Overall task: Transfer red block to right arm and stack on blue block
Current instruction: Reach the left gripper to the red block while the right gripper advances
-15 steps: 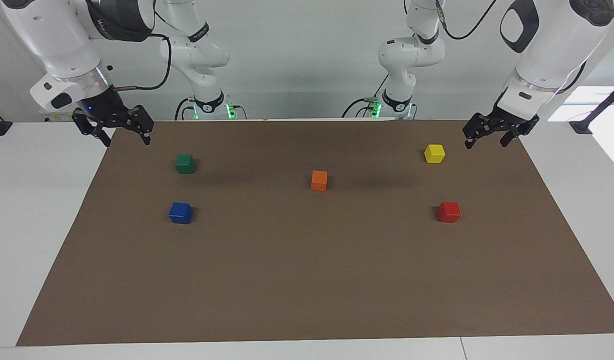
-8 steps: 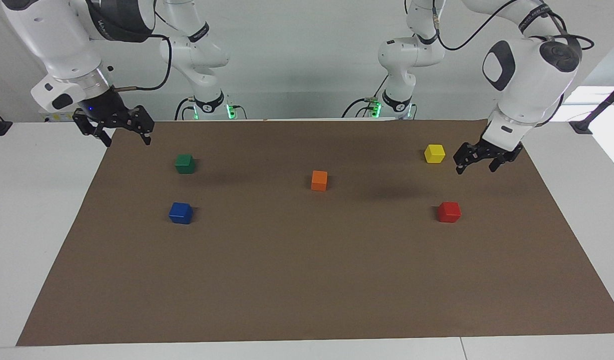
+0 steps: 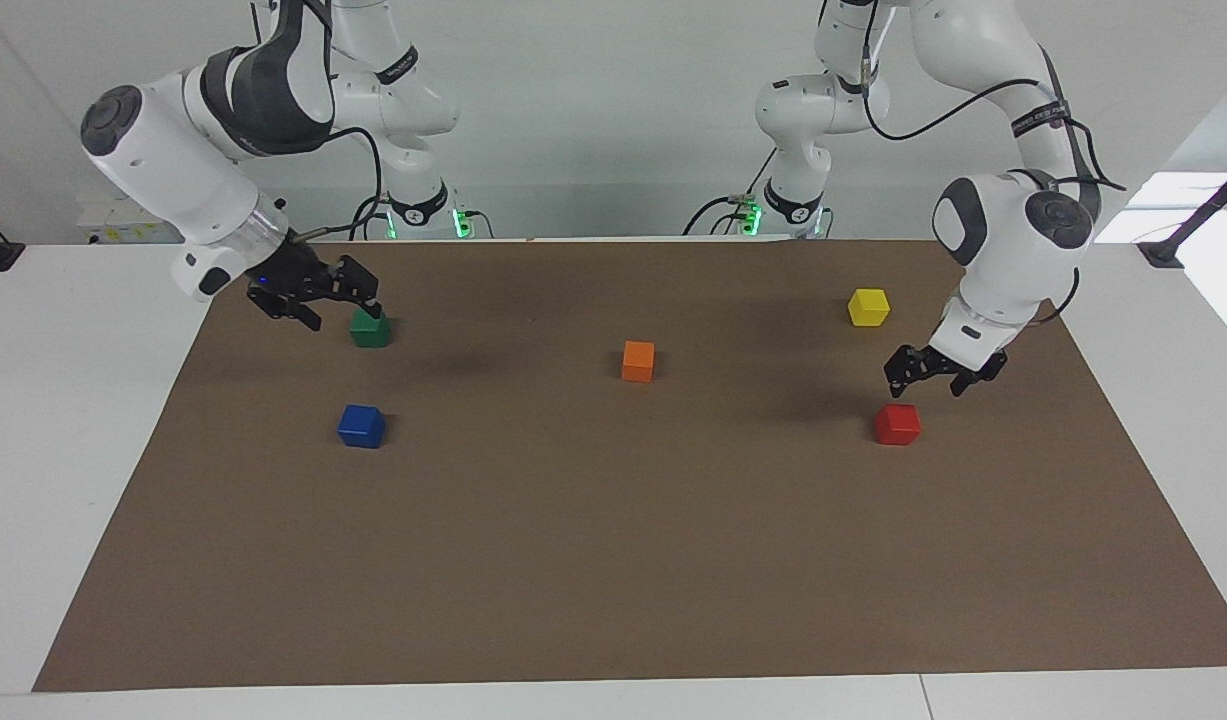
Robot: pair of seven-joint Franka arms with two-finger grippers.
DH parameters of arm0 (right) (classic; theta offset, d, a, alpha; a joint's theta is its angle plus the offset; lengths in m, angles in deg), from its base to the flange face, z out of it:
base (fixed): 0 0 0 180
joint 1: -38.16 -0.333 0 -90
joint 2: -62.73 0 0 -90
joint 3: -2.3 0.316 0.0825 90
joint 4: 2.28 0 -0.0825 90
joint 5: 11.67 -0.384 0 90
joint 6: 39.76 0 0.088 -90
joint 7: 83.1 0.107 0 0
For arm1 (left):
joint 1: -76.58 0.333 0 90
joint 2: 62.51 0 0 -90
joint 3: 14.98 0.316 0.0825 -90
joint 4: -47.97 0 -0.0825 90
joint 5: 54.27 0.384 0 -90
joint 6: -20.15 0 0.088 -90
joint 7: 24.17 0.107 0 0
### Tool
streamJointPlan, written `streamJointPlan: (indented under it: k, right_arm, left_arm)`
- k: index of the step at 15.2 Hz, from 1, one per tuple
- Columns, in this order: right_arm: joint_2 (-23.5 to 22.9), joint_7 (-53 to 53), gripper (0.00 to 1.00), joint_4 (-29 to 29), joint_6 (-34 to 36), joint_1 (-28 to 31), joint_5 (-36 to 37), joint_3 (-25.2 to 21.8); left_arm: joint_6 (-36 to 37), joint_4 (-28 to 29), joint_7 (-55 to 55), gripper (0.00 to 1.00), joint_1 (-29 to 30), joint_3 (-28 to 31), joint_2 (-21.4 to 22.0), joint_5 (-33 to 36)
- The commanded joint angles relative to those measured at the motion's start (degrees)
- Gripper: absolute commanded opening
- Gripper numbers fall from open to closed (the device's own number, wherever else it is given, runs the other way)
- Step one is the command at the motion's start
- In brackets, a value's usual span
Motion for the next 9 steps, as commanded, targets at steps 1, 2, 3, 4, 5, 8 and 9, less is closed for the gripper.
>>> streamJointPlan:
  k: [1, 2, 3, 4, 5, 8, 9]
  right_arm:
    - [-0.65, -10.56, 1.00, -4.80, -2.47, 2.64, -11.26, 0.50]
    - [-1.36, -12.95, 1.00, -5.85, -2.65, 2.73, -15.56, 0.50]
    - [-1.54, -14.62, 1.00, -6.99, -2.82, 2.73, -19.09, 0.50]
    - [-1.80, -16.38, 1.00, -7.96, -2.74, 2.65, -22.08, 0.50]
    - [-2.94, -18.83, 1.00, -8.49, -2.30, 2.73, -26.03, 0.50]
    - [-5.93, -27.46, 1.00, -9.90, -1.25, 2.30, -37.55, 0.50]
    - [-6.11, -29.47, 1.00, -10.51, -0.72, 1.94, -40.97, 0.50]
  left_arm:
    - [-4.79, 2.08, 1.09, 1.00, -0.76, 1.25, -1.71, 0.12]
    - [-6.02, 1.90, 1.00, 1.00, -1.02, 1.26, -3.29, 0.21]
    - [-6.64, 1.81, 0.83, 1.00, -1.37, 1.26, -4.27, 0.12]
    - [-6.82, 1.90, 0.74, 1.00, -1.55, 1.26, -4.97, 0.12]
    - [-7.08, 1.81, 0.74, 1.00, -1.55, 1.26, -5.67, 0.21]
    - [-7.44, 2.25, 0.65, 1.00, -1.55, 1.26, -6.03, 0.21]
    - [-7.44, 2.25, 0.65, 1.00, -1.55, 1.26, -6.12, 0.21]
